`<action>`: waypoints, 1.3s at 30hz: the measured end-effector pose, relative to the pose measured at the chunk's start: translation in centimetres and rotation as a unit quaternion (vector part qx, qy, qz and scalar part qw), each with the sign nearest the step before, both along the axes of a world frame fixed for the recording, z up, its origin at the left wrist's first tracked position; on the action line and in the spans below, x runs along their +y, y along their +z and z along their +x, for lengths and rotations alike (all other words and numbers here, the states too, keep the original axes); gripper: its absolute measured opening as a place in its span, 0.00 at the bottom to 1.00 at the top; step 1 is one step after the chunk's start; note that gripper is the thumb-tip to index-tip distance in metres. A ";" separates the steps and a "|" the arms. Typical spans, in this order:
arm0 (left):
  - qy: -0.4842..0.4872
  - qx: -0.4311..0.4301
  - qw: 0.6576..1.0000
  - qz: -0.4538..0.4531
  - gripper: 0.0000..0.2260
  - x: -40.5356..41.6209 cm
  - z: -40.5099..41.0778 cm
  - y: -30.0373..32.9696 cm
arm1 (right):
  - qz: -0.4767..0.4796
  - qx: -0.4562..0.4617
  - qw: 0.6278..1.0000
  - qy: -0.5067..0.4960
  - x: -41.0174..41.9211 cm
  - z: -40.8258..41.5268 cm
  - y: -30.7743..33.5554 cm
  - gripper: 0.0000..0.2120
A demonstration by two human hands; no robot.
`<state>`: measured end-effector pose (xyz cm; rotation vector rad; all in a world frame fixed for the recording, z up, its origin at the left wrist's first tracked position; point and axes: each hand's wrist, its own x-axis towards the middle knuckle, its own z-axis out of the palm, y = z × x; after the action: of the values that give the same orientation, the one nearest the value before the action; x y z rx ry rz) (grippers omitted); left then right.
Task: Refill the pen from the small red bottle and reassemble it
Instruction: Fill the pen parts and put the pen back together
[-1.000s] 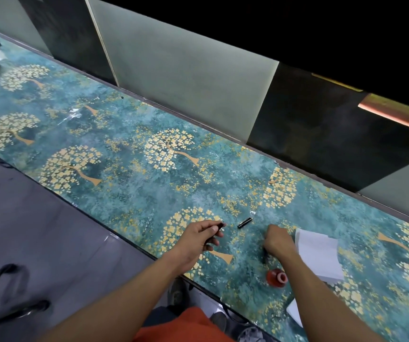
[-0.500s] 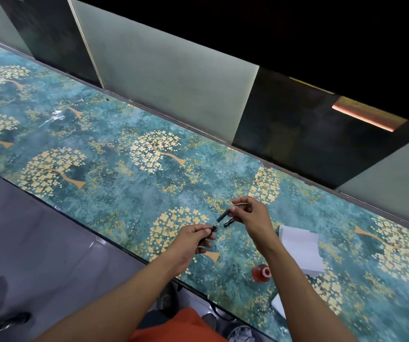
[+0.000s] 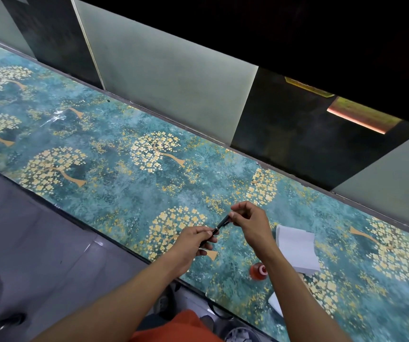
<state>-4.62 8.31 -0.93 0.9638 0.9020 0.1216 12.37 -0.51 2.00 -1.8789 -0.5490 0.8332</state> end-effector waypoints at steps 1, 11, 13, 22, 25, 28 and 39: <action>0.000 0.000 1.000 0.000 0.10 0.0 0.0 0.0 | -0.001 -0.005 1.000 0.000 0.0 -0.1 0.0 0.04; 0.010 -0.011 1.000 -0.012 0.10 0.2 -0.1 0.2 | 0.017 0.013 1.000 0.001 -0.2 -0.9 -0.3 0.04; 0.014 -0.012 1.000 -0.014 0.10 0.3 -0.1 0.1 | 0.022 0.046 0.999 0.015 -0.2 -1.2 -0.4 0.05; 0.024 -0.023 0.999 -0.025 0.10 0.4 0.2 0.3 | 0.039 0.181 0.983 0.013 -0.2 -2.3 -0.5 0.05; 0.021 -0.026 0.999 -0.023 0.10 0.3 0.2 0.3 | 0.038 0.175 0.984 0.013 -0.3 -2.3 -0.4 0.02; 0.017 -0.029 0.999 -0.022 0.10 0.3 0.2 0.3 | 0.019 0.153 0.988 0.012 -0.2 -2.3 -0.4 0.05; 0.025 -0.030 0.999 -0.024 0.10 0.4 0.2 0.5 | 0.029 0.159 0.987 0.024 -0.5 -2.0 -0.3 0.11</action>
<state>-4.44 8.69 -0.43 0.8894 0.8704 0.1695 10.33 -1.00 1.70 -1.6422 -0.4163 1.1118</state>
